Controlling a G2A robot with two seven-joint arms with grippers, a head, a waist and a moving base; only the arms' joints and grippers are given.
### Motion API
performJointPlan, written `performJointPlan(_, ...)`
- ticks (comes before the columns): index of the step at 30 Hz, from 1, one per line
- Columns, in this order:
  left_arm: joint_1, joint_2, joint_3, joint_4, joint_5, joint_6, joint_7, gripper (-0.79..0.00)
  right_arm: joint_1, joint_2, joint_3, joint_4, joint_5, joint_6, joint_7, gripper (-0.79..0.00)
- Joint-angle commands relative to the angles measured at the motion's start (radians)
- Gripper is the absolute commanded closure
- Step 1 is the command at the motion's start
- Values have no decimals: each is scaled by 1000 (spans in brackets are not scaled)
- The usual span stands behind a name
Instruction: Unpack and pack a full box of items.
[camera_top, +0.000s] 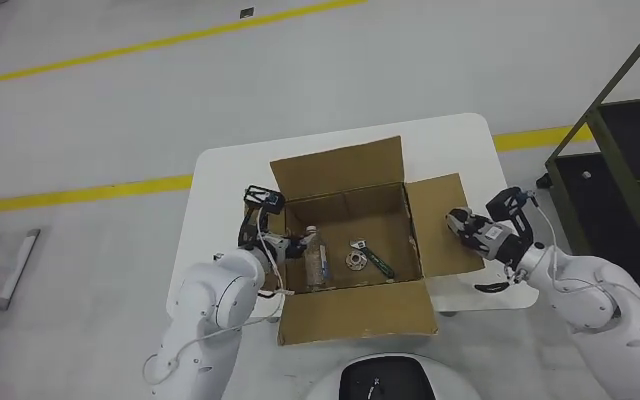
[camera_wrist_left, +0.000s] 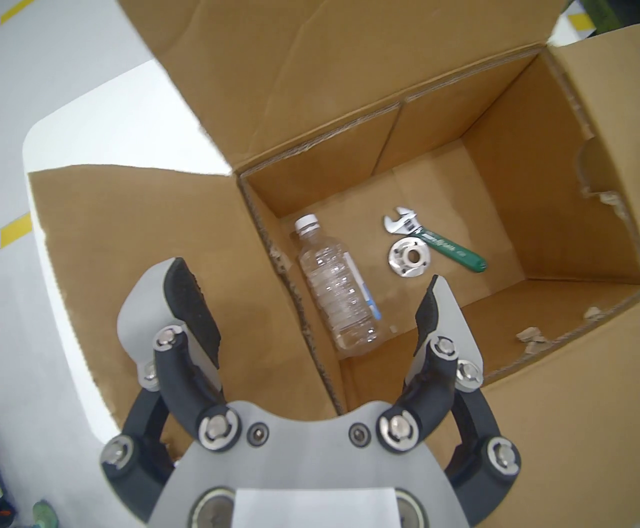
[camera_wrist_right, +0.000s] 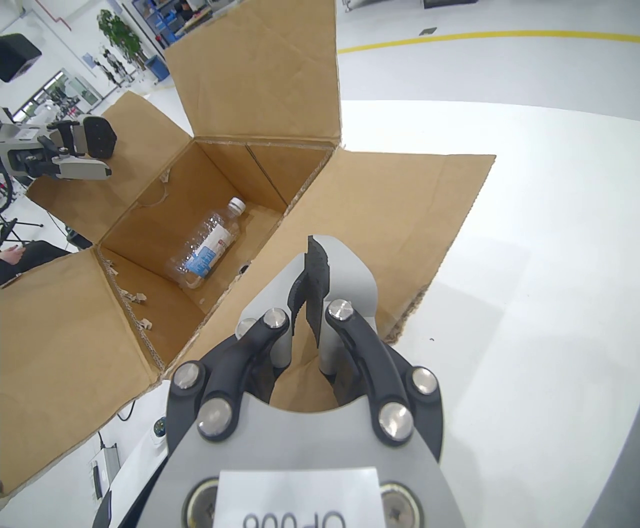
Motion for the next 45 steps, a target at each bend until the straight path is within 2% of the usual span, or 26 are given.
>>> performJointPlan(1,-10,-4,27,-18,-59,-23,14,-785,-16,1,22,-30,-2,-19,-55,0)
performJointPlan(3,-28,-9,65,-30,-103,-43,17,-785,-35,2,48,-67,-23,-44,-121,0)
performJointPlan(8,-92,-26,179,15,-178,-50,24,-785,-91,4,107,-133,-128,-91,-277,0)
performJointPlan(12,-97,-27,186,20,-180,-50,24,-785,-138,0,136,-150,-170,-69,-398,0)
performJointPlan(23,-94,-27,186,25,-179,-47,27,-785,-142,-1,137,-151,-163,-67,-411,0)
performJointPlan(26,-99,-29,206,46,-130,5,13,-785,-144,-1,149,-171,-222,-37,-417,0)
performJointPlan(30,-154,-37,282,100,-56,28,-97,-785,-167,-3,178,-210,-324,15,-478,0)
performJointPlan(35,-243,-66,381,239,10,203,-203,-785,-202,-5,183,-232,-478,71,-564,0)
performJointPlan(39,-318,-97,437,397,41,343,-214,-785,-227,-7,179,-236,-574,104,-607,0)
performJointPlan(45,-318,-97,437,397,41,343,-214,-785,-234,-8,175,-234,-578,109,-617,0)
